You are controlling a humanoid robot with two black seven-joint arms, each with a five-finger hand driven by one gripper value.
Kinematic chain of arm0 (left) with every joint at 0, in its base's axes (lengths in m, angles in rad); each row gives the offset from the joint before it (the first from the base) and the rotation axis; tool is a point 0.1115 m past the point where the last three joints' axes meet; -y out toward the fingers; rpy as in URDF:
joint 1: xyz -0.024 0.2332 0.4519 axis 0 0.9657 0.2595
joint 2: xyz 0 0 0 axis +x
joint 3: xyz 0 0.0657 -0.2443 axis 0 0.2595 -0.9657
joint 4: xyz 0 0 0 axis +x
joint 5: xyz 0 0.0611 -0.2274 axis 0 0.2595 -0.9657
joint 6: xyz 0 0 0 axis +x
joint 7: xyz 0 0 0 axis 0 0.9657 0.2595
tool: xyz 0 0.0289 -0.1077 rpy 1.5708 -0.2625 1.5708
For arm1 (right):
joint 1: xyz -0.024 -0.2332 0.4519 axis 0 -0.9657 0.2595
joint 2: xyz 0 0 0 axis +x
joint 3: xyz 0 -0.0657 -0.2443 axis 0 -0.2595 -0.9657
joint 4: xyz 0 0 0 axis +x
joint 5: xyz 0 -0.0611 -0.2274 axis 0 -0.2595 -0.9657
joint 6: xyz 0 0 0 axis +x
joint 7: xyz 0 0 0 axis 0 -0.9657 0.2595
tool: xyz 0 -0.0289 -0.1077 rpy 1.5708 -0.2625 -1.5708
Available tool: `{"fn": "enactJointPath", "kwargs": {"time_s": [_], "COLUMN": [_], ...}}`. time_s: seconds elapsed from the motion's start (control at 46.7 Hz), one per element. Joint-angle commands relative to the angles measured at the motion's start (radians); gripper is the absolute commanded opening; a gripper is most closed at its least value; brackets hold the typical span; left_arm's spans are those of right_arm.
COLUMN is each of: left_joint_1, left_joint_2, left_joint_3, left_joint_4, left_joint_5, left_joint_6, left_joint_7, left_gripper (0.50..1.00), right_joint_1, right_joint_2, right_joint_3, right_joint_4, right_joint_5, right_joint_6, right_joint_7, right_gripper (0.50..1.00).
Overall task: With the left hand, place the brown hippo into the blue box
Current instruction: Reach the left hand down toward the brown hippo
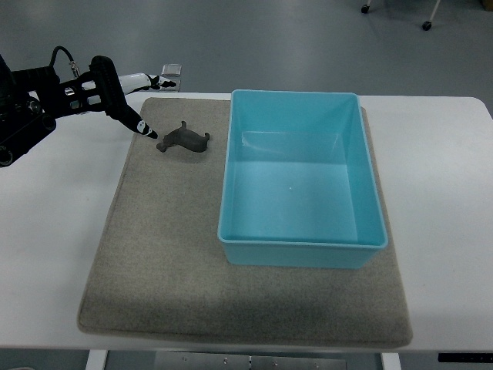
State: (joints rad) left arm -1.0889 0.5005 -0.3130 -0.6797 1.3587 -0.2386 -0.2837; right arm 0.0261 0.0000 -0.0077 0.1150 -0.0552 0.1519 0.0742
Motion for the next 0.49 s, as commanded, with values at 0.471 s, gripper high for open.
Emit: {"fn": "enactJointPath", "kwargs": {"time_s": [0.471], "left_joint_1": [0.003], "left_joint_2": [-0.094], "left_joint_3": [0.002], "left_joint_4": [0.028], "left_joint_5": [0.099], "left_joint_6": [0.009], "left_joint_7": [0.003], "left_gripper": [0.992], "right_joint_1": [0.000], "right_joint_2": [0.000], "right_joint_3": [0.000], "right_joint_4": [0.000], "right_joint_5": [0.000], "right_joint_6": [0.000], "right_joint_7": [-0.001], "right_gripper": [0.936]}}
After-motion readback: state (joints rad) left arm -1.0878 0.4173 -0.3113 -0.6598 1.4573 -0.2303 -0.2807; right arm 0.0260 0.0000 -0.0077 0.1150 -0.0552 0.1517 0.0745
